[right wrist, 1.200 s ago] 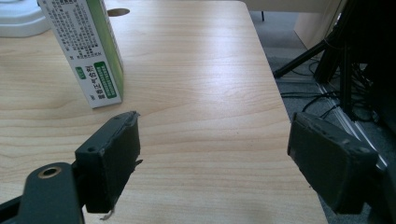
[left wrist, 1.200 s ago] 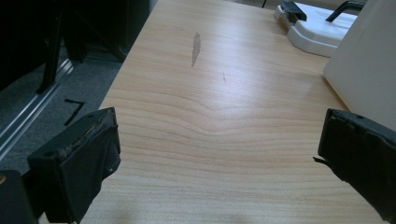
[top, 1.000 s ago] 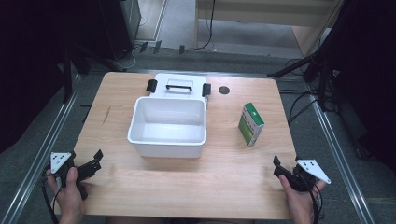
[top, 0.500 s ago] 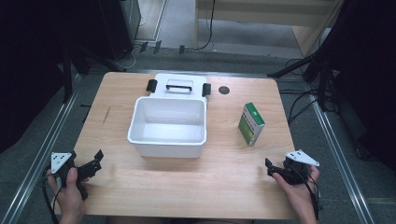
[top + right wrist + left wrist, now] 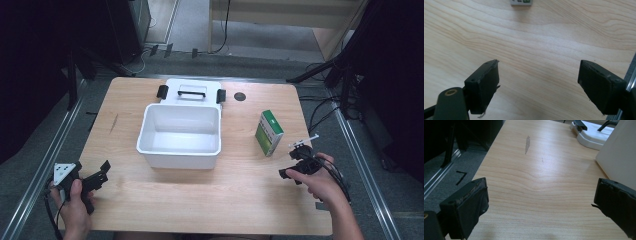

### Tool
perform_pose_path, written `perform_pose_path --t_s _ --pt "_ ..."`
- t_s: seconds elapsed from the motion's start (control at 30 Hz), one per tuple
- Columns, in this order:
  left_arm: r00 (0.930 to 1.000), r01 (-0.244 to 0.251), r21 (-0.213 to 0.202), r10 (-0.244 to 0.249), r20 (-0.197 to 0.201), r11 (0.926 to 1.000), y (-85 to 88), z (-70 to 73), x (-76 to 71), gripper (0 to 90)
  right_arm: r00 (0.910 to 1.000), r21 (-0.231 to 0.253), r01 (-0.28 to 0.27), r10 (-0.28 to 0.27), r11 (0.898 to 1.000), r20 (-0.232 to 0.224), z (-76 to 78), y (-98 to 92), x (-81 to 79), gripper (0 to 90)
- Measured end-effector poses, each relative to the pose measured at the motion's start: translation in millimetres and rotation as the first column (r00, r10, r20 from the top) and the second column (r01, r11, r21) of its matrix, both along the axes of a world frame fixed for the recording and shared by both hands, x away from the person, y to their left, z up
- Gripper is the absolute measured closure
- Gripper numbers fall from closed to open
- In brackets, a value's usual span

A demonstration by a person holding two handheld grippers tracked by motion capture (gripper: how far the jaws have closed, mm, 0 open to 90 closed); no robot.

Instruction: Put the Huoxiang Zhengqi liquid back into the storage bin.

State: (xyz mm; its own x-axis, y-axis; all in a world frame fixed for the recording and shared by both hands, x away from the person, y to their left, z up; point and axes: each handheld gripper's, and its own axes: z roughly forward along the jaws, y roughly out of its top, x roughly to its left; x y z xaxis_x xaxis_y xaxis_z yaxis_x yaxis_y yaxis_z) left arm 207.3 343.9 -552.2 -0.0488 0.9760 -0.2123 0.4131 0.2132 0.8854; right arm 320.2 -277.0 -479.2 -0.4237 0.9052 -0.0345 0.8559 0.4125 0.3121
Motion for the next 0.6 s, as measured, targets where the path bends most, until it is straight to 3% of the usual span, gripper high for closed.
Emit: perform_pose_path --t_s 0.03,0.07,0.1,0.13,0.17,0.2,0.4,0.6 --pt "1.0 0.002 -0.003 -0.002 0.001 1.0 0.1 -0.1 0.1 0.0 0.9992 0.001 -0.009 0.009 1.0 -0.039 4.3 1.9 4.5 16.1" --pt "1.0 0.005 -0.004 -0.005 0.002 1.0 0.0 -0.1 0.3 0.0 0.9938 -0.033 -0.041 0.038 0.999 -0.105 11.8 7.4 12.0 15.8" --pt "1.0 0.005 -0.004 -0.005 0.002 1.0 0.0 -0.1 0.3 0.0 0.9938 -0.033 -0.041 0.038 0.999 -0.105 11.8 7.4 12.0 15.8" --pt "1.0 0.006 -0.005 -0.006 0.001 1.0 -0.2 -0.1 0.6 0.0 0.9873 -0.095 -0.074 0.06 0.993 -0.147 18.6 14.4 17.9 15.9" --pt "1.0 0.006 -0.005 -0.006 0.001 1.0 -0.2 -0.1 0.6 0.0 0.9873 -0.095 -0.074 0.06 0.993 -0.147 18.6 14.4 17.9 15.9" --pt "1.0 0.005 -0.007 -0.004 0.001 1.0 -0.1 -0.2 0.7 0.0 0.9831 -0.125 -0.085 0.063 0.988 -0.172 26.2 20.7 23.9 16.6" --pt "1.0 0.006 -0.012 -0.006 0.002 0.9999 0.4 -0.2 0.9 0.0 0.9762 -0.126 -0.102 0.075 0.987 -0.204 48.2 37.6 40.2 18.9" --pt "1.0 0.006 -0.014 -0.006 0.002 0.9999 0.4 -0.3 1.3 0.0 0.9794 -0.156 -0.1 0.069 0.983 -0.19 65.9 53.5 55.6 19.3"
